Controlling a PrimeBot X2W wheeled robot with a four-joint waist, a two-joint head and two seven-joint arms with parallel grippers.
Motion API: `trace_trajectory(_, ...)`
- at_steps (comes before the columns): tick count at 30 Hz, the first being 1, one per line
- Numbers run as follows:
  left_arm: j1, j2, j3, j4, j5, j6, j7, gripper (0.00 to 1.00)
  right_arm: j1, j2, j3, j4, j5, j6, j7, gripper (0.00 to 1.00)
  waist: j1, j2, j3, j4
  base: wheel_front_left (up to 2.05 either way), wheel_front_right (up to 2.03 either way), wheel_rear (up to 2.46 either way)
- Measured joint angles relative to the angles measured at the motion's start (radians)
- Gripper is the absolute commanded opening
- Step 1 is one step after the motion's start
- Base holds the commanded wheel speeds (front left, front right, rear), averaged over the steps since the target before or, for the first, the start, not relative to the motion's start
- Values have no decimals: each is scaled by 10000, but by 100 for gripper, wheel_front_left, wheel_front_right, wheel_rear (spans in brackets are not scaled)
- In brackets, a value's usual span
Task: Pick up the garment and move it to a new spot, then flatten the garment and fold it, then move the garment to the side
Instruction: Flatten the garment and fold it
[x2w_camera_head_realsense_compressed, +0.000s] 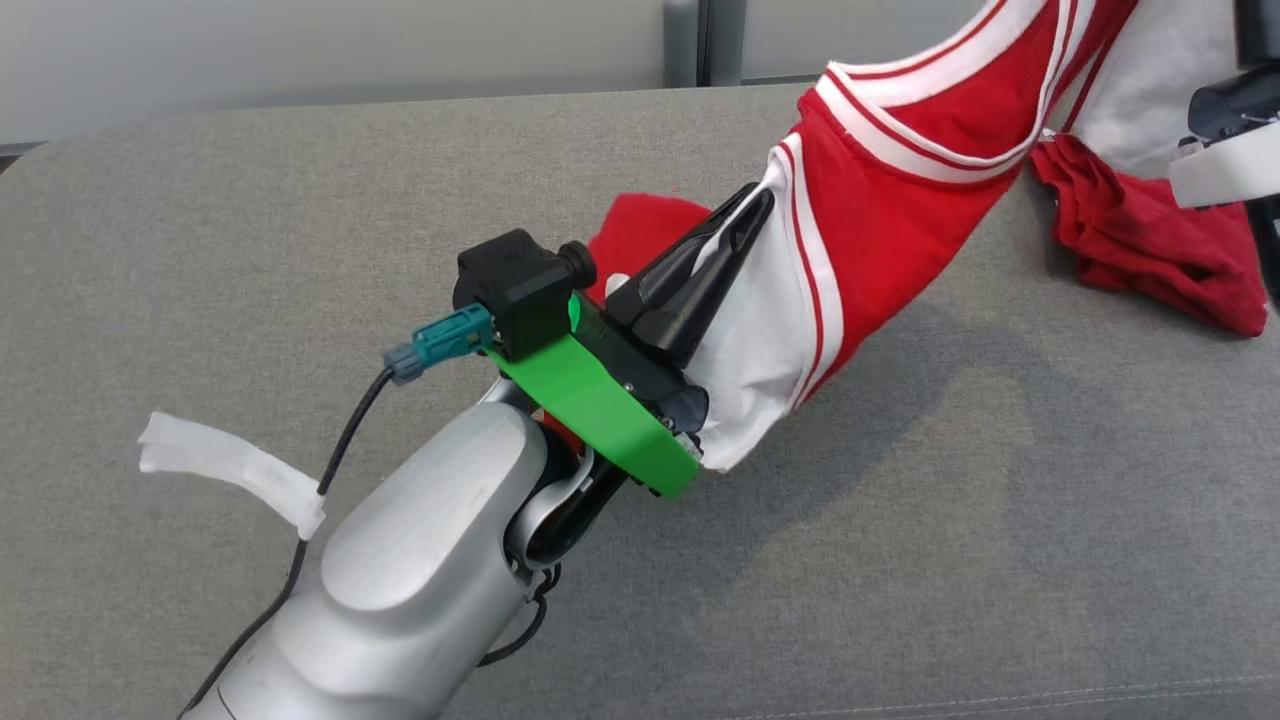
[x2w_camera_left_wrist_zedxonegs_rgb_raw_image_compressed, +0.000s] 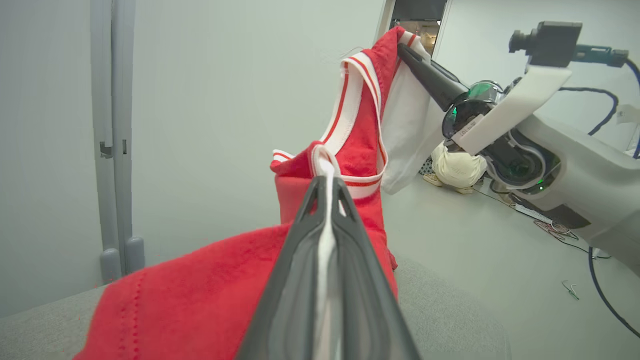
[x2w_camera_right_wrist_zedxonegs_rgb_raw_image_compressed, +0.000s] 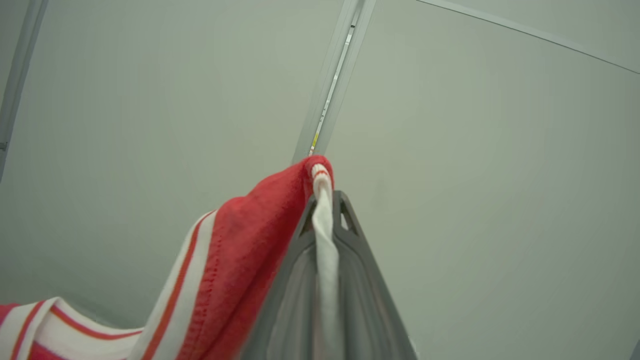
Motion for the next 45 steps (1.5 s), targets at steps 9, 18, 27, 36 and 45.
trace_trajectory(9,732,378,360,918,-134,385,2,0,612,460,796,794,347,562,180,0,0,0,145,79,0,0,0)
trace_trajectory(18,160,1235,1925,1058,1043,1229,-2,0,476,1808,1881,2163,621,802,506,0,0,0,364,416,0,0,0)
trace_trajectory(27,1430,203,255,2142,1202,938,0,0,441,2629,2209,4282,675,802,539,0,0,0,551,864,0,0,0)
trace_trajectory(36,1599,-180,-305,2205,1124,550,0,0,-1442,2824,2334,4541,-428,644,23,5,0,0,822,964,0,0,0)
trace_trajectory(45,1644,-171,-621,2566,1126,454,2,0,-991,3281,1852,6163,232,389,29,100,0,0,842,506,0,0,0)
